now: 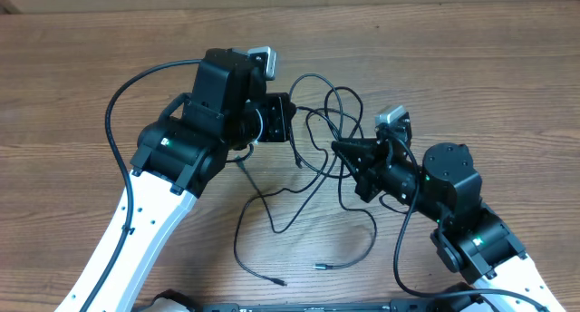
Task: Untangle cables
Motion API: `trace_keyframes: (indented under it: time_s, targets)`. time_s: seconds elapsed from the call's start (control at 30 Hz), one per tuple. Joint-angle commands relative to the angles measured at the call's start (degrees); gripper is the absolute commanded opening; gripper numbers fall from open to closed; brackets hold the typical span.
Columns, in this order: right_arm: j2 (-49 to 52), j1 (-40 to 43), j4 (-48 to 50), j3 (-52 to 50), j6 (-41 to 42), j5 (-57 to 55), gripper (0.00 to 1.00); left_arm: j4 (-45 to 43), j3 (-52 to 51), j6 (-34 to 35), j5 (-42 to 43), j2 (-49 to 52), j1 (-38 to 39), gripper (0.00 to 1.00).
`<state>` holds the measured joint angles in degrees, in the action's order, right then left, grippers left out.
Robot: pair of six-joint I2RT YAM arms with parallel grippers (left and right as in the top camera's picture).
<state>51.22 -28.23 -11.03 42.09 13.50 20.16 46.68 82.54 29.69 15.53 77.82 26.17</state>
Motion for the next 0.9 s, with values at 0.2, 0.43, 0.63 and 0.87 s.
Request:
trace_keyframes:
  time_s: [0.2,0.43,0.63,0.87]
  targets:
    - [-2.69,-0.15,0.9,0.66,-0.04,1.01,0.05,2.51,0.44,-8.83,-2.45,0.17,0.11,0.29]
    - [-2.69,-0.15,0.9,0.66,-0.04,0.98,0.04,6.32,0.44,-20.02,-1.9,0.17,0.11,0.05]
    - [-2.69,-0.15,0.9,0.66,-0.04,0.98,0.04,5.66,0.44,-33.99,2.16,0.17,0.13,0.04]
    - [-2.69,-0.15,0.87,0.66,-0.04,0.98,0.04,4.74,0.44,-42.32,2.12,0.17,0.11,0.04]
